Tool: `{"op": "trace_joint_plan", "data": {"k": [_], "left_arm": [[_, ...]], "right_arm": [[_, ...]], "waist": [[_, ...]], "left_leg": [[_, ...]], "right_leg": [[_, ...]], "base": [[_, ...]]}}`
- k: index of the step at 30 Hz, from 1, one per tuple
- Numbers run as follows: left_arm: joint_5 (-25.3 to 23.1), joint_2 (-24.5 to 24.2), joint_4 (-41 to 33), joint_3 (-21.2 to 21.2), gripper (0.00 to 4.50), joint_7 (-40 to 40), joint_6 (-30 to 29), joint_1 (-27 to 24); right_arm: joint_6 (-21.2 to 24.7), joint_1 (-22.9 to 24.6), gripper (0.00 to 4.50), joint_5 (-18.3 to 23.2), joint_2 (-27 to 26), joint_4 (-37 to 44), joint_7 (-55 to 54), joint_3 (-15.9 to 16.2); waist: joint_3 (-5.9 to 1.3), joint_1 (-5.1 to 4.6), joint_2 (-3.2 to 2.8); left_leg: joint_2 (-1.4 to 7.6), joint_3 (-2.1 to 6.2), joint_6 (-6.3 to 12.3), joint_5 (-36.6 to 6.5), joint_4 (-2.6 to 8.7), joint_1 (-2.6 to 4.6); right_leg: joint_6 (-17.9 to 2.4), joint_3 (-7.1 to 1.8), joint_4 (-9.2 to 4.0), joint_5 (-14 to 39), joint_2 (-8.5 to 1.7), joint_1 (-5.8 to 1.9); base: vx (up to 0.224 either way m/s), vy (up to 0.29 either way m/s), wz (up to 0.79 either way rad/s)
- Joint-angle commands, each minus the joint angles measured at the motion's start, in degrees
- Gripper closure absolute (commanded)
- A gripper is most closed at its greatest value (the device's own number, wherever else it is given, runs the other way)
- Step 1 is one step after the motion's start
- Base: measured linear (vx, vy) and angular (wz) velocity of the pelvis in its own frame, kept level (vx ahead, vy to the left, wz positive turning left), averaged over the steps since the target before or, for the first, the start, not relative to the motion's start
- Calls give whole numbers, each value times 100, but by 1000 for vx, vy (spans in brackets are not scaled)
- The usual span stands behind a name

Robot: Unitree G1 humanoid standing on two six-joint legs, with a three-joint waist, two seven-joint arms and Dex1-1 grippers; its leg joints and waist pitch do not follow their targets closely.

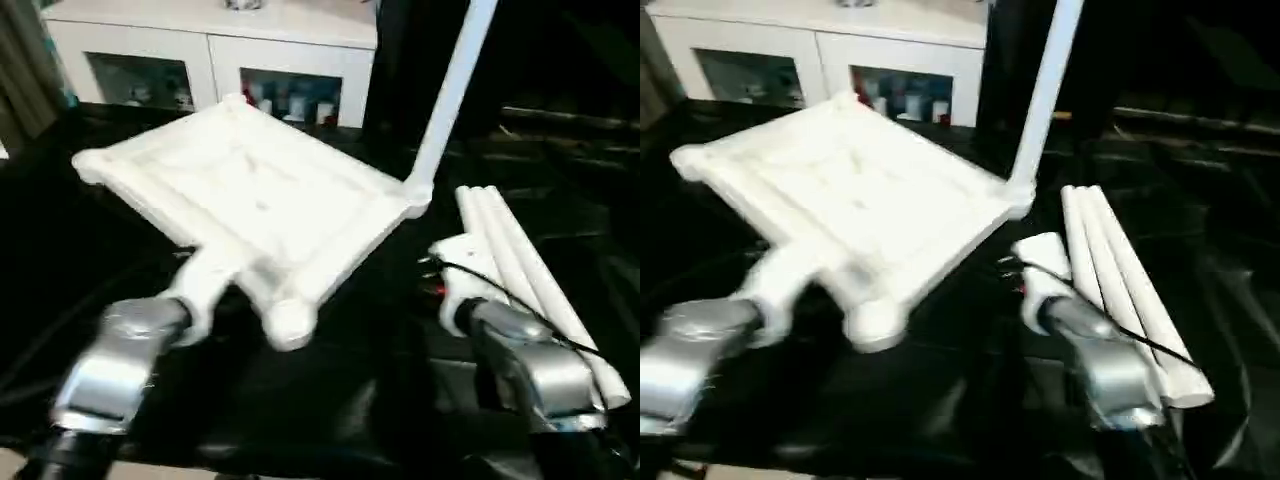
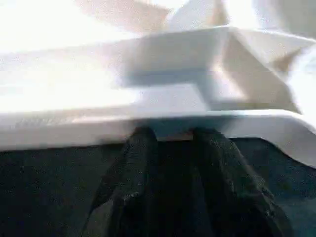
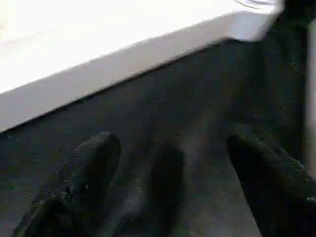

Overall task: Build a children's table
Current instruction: Rotate table base, then pick table leg

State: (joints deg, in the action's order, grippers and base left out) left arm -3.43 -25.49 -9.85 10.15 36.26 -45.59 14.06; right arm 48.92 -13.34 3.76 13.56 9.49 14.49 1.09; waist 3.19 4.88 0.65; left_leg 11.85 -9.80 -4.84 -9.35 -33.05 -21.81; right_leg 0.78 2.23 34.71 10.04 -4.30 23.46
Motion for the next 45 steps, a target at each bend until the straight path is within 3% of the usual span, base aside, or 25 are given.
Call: {"op": "trace_joint_plan", "data": {"k": [1, 2, 3, 6, 10, 12, 14, 17, 19, 20, 21, 33, 45], "left_arm": [[73, 66, -98, 201, 292, 103, 131, 61], [91, 97, -109, 341, 292, 186, 147, 68], [95, 92, -114, 361, 292, 210, 164, 68], [142, 18, -185, 388, 292, 331, 148, 73], [287, -194, -345, 327, 283, 622, 331, 50], [607, -393, -607, 187, 283, 1000, 543, -5], [723, -448, -720, 134, 283, 1130, 592, -18], [1112, -603, -1132, -1, 283, 1521, 504, -41], [1293, -666, -1321, -28, 283, 1688, 414, -48], [1304, -670, -1335, -27, 283, 1698, 410, -48], [1373, -694, -1418, -19, 283, 1767, 384, -52], [1645, -897, -1691, 69, 283, 1917, 252, -101], [1737, -1019, -1764, 147, 283, 1837, 174, -135]], "right_arm": [[637, 66, 60, -114, -46, 455, -260, -230], [1185, 59, 60, -153, -87, 902, -384, -267], [1301, 37, 60, -152, -105, 985, -408, -284], [1779, -93, 60, -112, -199, 1296, -512, -405], [2424, -306, 23, -121, -274, 1577, -621, -593], [2998, -491, 11, -198, -195, 1662, -680, -681], [3120, -540, 11, -218, -149, 1658, -690, -695], [3638, -717, 11, -241, 14, 1703, -708, -727], [3908, -797, 11, -206, 111, 1666, -675, -771], [3925, -800, 11, -203, 114, 1663, -671, -778], [4029, -820, 11, -179, 133, 1641, -650, -821], [4355, -917, 11, -129, 208, 1318, -634, -994], [4358, -807, 11, -13, 280, 1005, -527, -1084]], "waist": [[-337, -37, -107], [-343, -34, -150], [-350, -46, -117], [-346, -66, -161], [-342, -116, -161], [-356, -122, -161], [-351, -129, -161], [-363, -128, -128], [-352, -128, -139], [-359, -120, -143], [-349, -127, -106], [-337, -121, -110], [-368, -110, -80]], "left_leg": [[19, 8, -325, -1848, 414, 129], [15, 20, -332, -1782, 413, 124], [16, 18, -328, -1702, 409, 106], [7, 13, -326, -1684, 403, 110], [10, 24, -389, -1717, 410, 128], [3, 36, -405, -1636, 412, 123], [12, 17, -446, -1636, 399, 149], [3, 9, -454, -1415, 396, 120], [3, -4, -471, -1365, 388, 120], [-1, -5, -478, -1330, 384, 126], [-1, -18, -468, -1348, 381, 125], [-13, -4, -502, -1528, 377, 160], [-12, -18, -470, -1238, 356, 144]], "right_leg": [[-595, -182, -494, 1885, -188, -189], [-562, -183, -475, 1885, -184, -195], [-529, -181, -475, 1853, -186, -201], [-480, -184, -497, 2030, -198, -184], [-422, -175, -492, 2129, -180, -160], [-450, -174, -462, 2065, -184, -179], [-507, -182, -453, 1927, -181, -156], [-546, -185, -414, 1705, -179, -197], [-547, -194, -406, 1651, -178, -190], [-548, -196, -398, 1667, -184, -203], [-534, -198, -413, 1716, -179, -190], [-317, -193, -462, 2324, -183, -174], [-458, -193, -402, 1871, -177, -212]], "base": [[0, 0, 0], [0, 0, 0], [0, 0, 0], [0, 0, 0], [0, 0, 0], [0, 0, 0], [0, 0, 0], [0, 0, 0], [0, 0, 0], [0, 0, 0], [0, 0, 0], [0, 0, 0], [0, 0, 0]]}}
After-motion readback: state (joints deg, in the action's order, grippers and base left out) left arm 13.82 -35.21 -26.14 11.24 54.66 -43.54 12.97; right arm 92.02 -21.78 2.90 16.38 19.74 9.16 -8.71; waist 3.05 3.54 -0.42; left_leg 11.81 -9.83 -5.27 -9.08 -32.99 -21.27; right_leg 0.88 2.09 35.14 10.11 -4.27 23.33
